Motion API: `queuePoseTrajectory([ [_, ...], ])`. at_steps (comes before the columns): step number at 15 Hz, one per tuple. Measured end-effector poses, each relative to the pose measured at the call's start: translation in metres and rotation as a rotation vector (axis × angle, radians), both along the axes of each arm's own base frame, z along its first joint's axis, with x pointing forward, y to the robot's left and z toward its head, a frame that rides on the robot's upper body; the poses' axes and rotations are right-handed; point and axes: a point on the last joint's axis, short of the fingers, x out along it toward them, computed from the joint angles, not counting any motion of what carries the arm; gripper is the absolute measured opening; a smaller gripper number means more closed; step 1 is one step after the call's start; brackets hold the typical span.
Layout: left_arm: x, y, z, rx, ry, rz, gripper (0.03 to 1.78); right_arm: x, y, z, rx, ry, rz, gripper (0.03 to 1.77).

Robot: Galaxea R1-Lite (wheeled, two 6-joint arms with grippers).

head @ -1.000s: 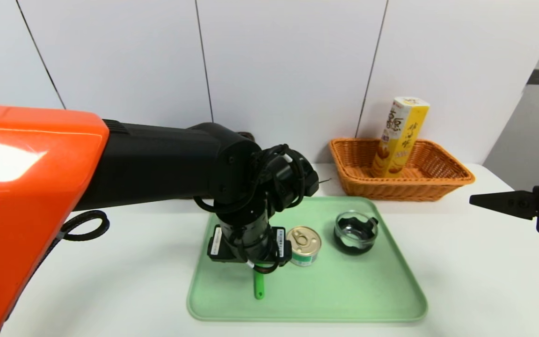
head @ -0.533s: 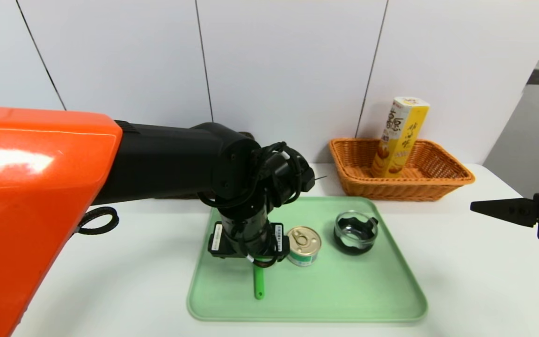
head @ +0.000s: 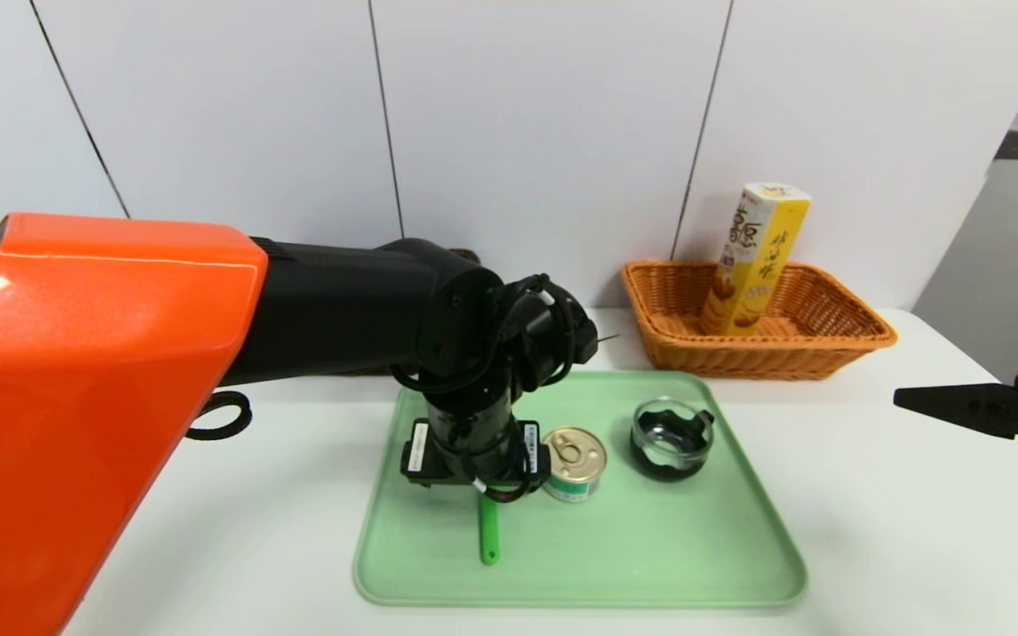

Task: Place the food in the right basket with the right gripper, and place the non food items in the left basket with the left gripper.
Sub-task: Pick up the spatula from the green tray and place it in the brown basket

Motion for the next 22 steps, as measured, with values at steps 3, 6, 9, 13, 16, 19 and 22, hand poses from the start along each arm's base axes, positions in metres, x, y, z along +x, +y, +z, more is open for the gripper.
queuePoseTrajectory([
  [3, 0.001, -0.001, -0.001, -0.001, 0.003, 0.004, 1.60, -0.001, 0.000, -0.001, -0.001, 0.002, -0.001, 1.69],
  [6, 0.002, 0.000, -0.004, -0.004, 0.012, 0.014, 1.10, -0.001, 0.000, -0.001, -0.002, 0.001, 0.002, 1.70],
  [9, 0.003, -0.001, -0.006, -0.016, 0.036, 0.009, 0.78, -0.002, 0.000, -0.001, -0.003, 0.001, 0.003, 1.70],
  [13, 0.004, -0.001, -0.010, -0.010, 0.043, 0.011, 0.11, -0.004, -0.001, 0.000, -0.014, -0.010, 0.012, 1.70],
  [16, 0.004, -0.001, -0.010, -0.007, 0.045, 0.009, 0.11, -0.007, -0.001, 0.002, -0.030, -0.024, 0.025, 1.70],
  [19, 0.001, 0.000, -0.004, -0.014, 0.039, 0.000, 0.11, -0.010, -0.002, 0.002, -0.032, -0.031, 0.029, 1.70],
  [22, -0.006, 0.002, 0.014, -0.043, 0.002, -0.035, 0.11, -0.014, -0.003, -0.001, -0.033, -0.027, 0.029, 1.70],
])
